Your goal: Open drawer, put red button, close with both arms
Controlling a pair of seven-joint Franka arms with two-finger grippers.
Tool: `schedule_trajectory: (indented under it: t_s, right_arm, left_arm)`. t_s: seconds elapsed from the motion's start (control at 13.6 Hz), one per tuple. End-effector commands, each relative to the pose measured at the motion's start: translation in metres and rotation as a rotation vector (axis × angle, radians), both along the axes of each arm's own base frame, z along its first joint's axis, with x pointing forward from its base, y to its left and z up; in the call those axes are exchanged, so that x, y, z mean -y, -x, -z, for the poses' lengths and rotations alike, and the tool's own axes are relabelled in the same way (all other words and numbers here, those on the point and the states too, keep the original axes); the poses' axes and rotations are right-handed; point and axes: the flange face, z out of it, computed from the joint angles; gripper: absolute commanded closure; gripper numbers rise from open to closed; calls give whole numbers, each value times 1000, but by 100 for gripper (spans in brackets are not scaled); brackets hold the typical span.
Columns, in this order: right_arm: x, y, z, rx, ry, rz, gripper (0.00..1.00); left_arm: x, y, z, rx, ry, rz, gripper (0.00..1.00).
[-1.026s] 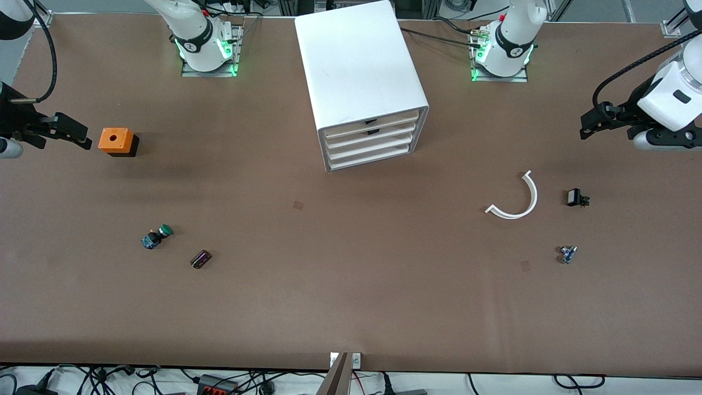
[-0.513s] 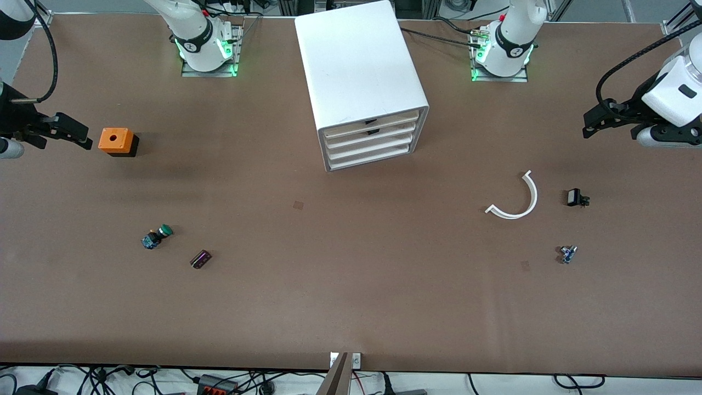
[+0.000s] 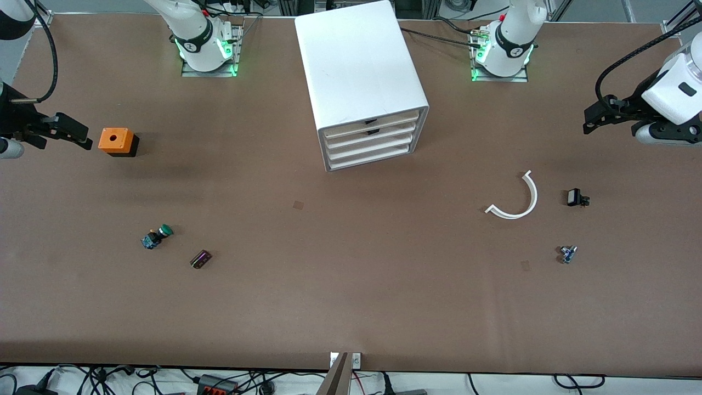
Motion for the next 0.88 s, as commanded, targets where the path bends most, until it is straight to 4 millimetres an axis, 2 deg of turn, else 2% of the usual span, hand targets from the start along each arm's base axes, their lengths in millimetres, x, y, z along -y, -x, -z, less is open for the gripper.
schedule_trajectory:
  t_s: [0.0,0.66,0.81]
  right_arm:
    - [-1,1,-4,10,1,-13,0]
    - [-5,3,4,-2,-2,16,0]
    - [-11,5,7,-10,-2,2,0]
  left_arm:
    - [0,-5,-7,-4,19,19,0]
    - [-1,-7,-7,-2,21,16,0]
    - [-1,-7,-8,-1,21,14,0]
